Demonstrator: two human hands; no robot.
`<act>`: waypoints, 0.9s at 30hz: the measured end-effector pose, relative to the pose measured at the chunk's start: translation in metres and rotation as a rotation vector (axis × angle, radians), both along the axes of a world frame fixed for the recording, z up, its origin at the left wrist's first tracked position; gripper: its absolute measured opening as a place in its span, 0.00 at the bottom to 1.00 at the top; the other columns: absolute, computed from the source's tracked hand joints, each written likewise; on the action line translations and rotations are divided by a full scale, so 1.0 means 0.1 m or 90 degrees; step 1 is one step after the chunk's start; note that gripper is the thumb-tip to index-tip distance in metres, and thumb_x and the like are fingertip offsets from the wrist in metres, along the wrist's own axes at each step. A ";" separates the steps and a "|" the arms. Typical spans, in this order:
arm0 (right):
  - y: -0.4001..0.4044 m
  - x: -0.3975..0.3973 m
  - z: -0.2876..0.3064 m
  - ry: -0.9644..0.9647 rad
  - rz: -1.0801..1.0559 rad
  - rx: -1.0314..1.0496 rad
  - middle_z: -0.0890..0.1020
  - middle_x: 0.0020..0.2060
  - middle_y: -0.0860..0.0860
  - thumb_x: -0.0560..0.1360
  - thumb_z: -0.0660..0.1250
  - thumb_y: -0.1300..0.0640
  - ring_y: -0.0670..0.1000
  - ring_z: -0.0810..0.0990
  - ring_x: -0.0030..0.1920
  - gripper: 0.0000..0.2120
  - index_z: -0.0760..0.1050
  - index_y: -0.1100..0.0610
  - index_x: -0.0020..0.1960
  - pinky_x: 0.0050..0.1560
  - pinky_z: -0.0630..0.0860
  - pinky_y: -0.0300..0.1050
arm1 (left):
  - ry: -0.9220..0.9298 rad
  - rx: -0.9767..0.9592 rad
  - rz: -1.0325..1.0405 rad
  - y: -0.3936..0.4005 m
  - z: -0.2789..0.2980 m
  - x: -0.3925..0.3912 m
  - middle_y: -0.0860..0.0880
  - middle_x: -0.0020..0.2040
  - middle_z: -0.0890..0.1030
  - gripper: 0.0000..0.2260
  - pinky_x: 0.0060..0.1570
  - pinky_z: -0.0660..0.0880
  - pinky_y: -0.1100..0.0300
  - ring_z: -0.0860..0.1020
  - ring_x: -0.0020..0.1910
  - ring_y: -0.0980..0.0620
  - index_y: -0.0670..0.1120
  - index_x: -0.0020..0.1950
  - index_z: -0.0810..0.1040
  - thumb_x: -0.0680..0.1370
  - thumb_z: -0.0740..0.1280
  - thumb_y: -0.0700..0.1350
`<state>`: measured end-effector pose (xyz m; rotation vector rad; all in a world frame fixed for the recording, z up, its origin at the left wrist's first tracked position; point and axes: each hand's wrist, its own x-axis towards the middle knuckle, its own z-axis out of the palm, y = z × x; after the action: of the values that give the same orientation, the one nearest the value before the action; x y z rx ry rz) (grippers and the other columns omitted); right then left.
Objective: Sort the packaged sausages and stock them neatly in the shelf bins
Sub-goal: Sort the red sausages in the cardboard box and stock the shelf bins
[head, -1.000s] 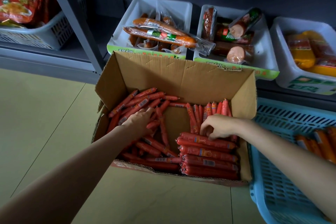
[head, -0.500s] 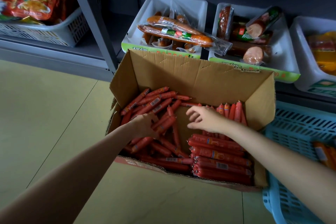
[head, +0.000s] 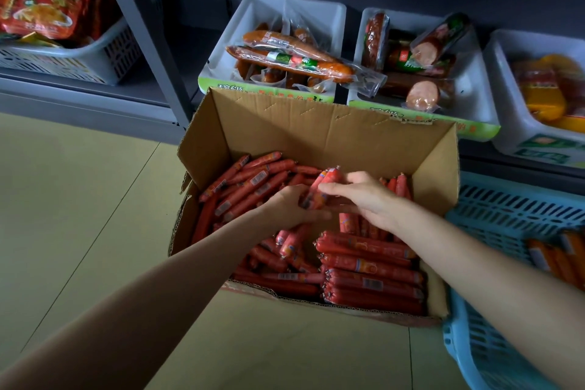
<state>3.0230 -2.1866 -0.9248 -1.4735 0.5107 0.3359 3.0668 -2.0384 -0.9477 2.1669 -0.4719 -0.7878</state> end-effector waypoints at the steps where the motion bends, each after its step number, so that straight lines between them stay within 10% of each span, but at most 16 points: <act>1: -0.04 -0.01 0.04 -0.014 -0.039 0.017 0.80 0.38 0.55 0.75 0.67 0.64 0.48 0.80 0.35 0.02 0.75 0.60 0.45 0.34 0.79 0.37 | 0.017 -0.021 0.014 -0.04 0.02 -0.01 0.46 0.50 0.81 0.18 0.54 0.74 0.55 0.78 0.50 0.49 0.41 0.57 0.78 0.73 0.72 0.50; 6: -0.47 -0.04 0.35 -0.124 -0.049 -0.090 0.79 0.43 0.54 0.77 0.65 0.61 0.50 0.80 0.41 0.02 0.72 0.57 0.48 0.35 0.80 0.40 | 0.126 -0.119 0.106 -0.14 0.06 0.05 0.45 0.38 0.78 0.08 0.39 0.73 0.63 0.76 0.35 0.54 0.37 0.53 0.79 0.79 0.64 0.41; 10: -0.60 -0.12 0.53 -0.154 0.292 -0.384 0.82 0.43 0.50 0.74 0.69 0.56 0.45 0.82 0.40 0.11 0.74 0.58 0.55 0.38 0.77 0.38 | 0.084 -0.018 0.130 -0.05 -0.07 0.12 0.47 0.37 0.76 0.07 0.34 0.72 0.71 0.76 0.29 0.59 0.36 0.52 0.77 0.79 0.63 0.40; 13: -0.43 -0.26 0.33 -0.085 0.622 -0.647 0.81 0.49 0.49 0.73 0.71 0.52 0.48 0.79 0.48 0.15 0.76 0.55 0.58 0.47 0.74 0.41 | 0.058 0.042 0.136 0.05 -0.18 0.16 0.43 0.43 0.78 0.11 0.46 0.75 0.59 0.77 0.40 0.49 0.36 0.54 0.79 0.78 0.64 0.42; 16: -0.34 -0.35 0.08 0.012 0.753 -0.723 0.81 0.50 0.52 0.72 0.72 0.54 0.51 0.78 0.49 0.17 0.76 0.56 0.59 0.44 0.69 0.39 | 0.109 -0.010 0.171 0.13 -0.16 0.16 0.45 0.37 0.77 0.07 0.32 0.72 0.67 0.76 0.30 0.55 0.38 0.51 0.79 0.78 0.65 0.40; 21: -0.37 -0.15 0.00 -0.122 0.499 -0.670 0.82 0.48 0.50 0.73 0.70 0.55 0.49 0.79 0.49 0.09 0.79 0.54 0.53 0.50 0.73 0.40 | 0.394 -0.161 0.191 0.24 -0.07 0.13 0.45 0.37 0.74 0.05 0.30 0.73 0.66 0.77 0.28 0.57 0.43 0.45 0.75 0.79 0.62 0.37; 27: -0.10 0.04 -0.11 -0.068 0.200 -0.271 0.81 0.41 0.50 0.73 0.71 0.60 0.50 0.79 0.40 0.08 0.77 0.52 0.50 0.51 0.75 0.45 | 0.398 -0.117 0.053 0.14 -0.02 0.02 0.49 0.37 0.77 0.04 0.38 0.72 0.66 0.76 0.36 0.57 0.46 0.46 0.78 0.78 0.65 0.39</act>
<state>3.0273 -2.1971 -0.9357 -1.9810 0.2709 0.4096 3.0686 -2.0240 -0.9493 1.6445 -0.1223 -1.2557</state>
